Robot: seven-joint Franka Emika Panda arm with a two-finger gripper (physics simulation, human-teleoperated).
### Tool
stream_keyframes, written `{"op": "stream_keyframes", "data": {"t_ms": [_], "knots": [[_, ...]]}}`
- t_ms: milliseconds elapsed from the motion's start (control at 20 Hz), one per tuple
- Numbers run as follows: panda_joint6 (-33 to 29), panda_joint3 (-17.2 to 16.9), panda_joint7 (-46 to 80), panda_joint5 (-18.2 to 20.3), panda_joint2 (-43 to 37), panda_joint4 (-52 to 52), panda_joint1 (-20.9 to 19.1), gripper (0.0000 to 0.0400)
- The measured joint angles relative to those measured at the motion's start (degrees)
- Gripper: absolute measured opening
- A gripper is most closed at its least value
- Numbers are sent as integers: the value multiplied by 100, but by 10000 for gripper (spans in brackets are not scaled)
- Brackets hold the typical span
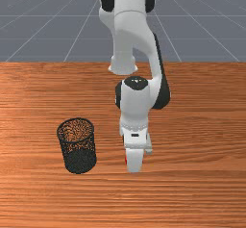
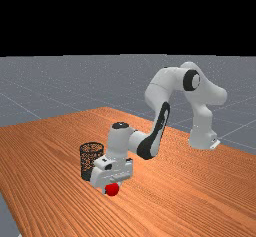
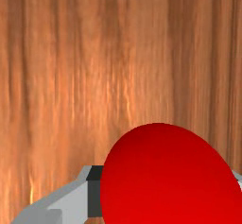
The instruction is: Put the ball into the container
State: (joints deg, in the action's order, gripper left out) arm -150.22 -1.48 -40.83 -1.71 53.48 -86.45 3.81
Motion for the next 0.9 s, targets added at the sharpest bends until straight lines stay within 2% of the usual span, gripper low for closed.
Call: {"op": "stream_keyframes", "data": {"t_ms": [100,150,300,600,700,900], "knots": [[-8,18,-87,5,-4,-11,-75,280],[-336,-43,17,5,-162,-294,-45,280],[-299,-68,28,-12,-762,-706,-29,280],[1366,-43,-47,1,-2086,-508,-39,280],[1540,-77,-388,-17,-2096,-333,-207,280],[1696,-64,-1529,344,-1855,64,-1117,280]]}}
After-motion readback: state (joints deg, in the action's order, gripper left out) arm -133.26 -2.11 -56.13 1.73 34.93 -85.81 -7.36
